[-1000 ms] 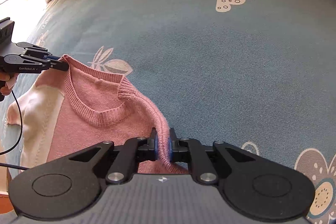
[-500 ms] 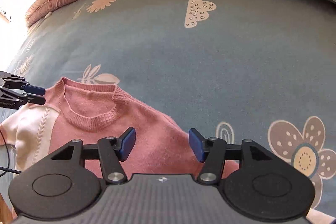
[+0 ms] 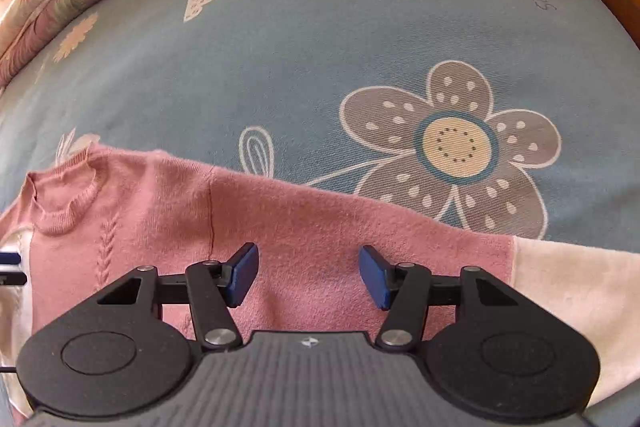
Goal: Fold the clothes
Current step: 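Grasp the cream sleeve cuff with the right gripper and pull it straight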
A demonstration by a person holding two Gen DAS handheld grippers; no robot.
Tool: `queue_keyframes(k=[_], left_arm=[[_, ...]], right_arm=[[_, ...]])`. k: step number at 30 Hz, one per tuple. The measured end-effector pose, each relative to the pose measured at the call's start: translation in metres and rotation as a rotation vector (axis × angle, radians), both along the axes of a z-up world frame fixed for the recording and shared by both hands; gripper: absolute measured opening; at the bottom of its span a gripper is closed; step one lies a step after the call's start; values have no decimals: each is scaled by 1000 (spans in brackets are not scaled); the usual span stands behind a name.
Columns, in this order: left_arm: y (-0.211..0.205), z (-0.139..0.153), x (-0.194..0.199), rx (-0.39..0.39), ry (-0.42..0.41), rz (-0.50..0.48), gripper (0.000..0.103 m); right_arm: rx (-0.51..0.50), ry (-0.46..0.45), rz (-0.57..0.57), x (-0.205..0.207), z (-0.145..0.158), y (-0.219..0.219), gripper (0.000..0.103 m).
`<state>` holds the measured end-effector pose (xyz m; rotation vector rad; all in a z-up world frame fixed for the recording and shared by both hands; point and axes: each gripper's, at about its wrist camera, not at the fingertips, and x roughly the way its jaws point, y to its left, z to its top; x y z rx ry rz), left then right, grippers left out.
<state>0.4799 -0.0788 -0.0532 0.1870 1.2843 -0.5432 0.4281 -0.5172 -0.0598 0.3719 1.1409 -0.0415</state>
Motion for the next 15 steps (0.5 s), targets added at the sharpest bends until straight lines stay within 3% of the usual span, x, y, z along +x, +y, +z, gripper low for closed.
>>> queue_keyframes(k=[7, 11, 15], left_arm=[[-40, 17, -15, -34, -8, -59, 53], [-71, 11, -27, -49, 17, -97, 53], [-103, 6, -37, -70, 47, -128, 53]], right_arm=[[139, -44, -332, -88, 18, -68, 62], [256, -34, -534, -147, -2, -100, 61], [397, -79, -667, -177, -34, -116, 58]])
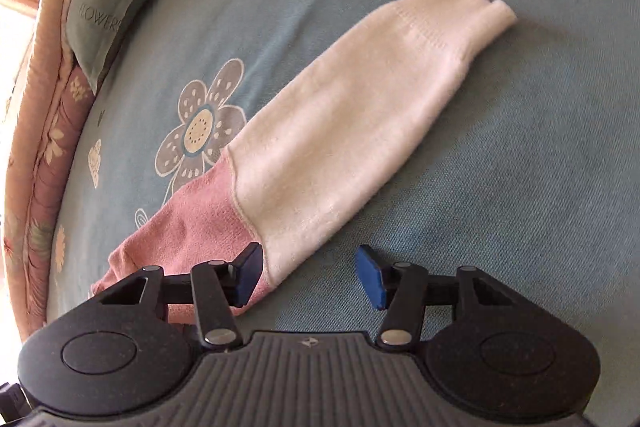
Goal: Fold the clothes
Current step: 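Grasp the cream sleeve cuff with the right gripper and pull it straight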
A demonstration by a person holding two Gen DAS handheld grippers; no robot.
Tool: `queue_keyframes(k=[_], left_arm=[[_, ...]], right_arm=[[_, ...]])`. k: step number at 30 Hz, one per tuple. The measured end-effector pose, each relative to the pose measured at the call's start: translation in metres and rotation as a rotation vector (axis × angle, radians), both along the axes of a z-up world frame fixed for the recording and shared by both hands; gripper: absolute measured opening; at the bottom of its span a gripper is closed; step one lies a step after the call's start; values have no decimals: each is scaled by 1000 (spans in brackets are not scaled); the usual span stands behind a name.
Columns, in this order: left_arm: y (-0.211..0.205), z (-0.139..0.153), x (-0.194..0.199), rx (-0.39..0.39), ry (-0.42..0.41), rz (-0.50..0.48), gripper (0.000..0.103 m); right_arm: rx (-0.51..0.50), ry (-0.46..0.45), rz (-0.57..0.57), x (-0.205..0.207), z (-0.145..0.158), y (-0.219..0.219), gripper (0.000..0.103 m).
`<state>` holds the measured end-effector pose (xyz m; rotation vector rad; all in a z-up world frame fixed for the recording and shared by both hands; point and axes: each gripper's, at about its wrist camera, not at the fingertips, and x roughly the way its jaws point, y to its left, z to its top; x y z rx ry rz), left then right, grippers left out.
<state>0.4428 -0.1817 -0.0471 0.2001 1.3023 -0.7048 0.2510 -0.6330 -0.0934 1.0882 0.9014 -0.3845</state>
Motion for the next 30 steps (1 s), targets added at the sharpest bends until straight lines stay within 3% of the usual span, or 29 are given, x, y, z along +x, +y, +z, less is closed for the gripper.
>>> queue_keyframes(k=[3, 5, 6, 7, 14, 19, 24, 30], left_arm=[[-24, 1, -7, -8, 5, -33, 53], [-38, 2, -11, -10, 8, -56, 53], [-45, 2, -12, -9, 9, -67, 53], [-51, 4, -14, -7, 8, -78, 53], [-77, 13, -14, -9, -15, -123, 53], [-92, 14, -10, -37, -25, -108, 53], [-104, 10, -6, -75, -22, -100, 53], [-110, 7, -8, -94, -21, -83, 53]], right_arm=[[47, -76, -83, -10, -11, -7, 53], [34, -97, -108, -10, -16, -11, 35], [31, -93, -112, -7, -19, -14, 16], [37, -87, -119, -3, -22, -19, 10], [-113, -175, -15, 25, 19, -47, 12], [-124, -128, 78, 10, 28, -30, 28], [55, -155, 191, -2, 4, 27, 33], [129, -220, 303, 37, -25, 95, 48]])
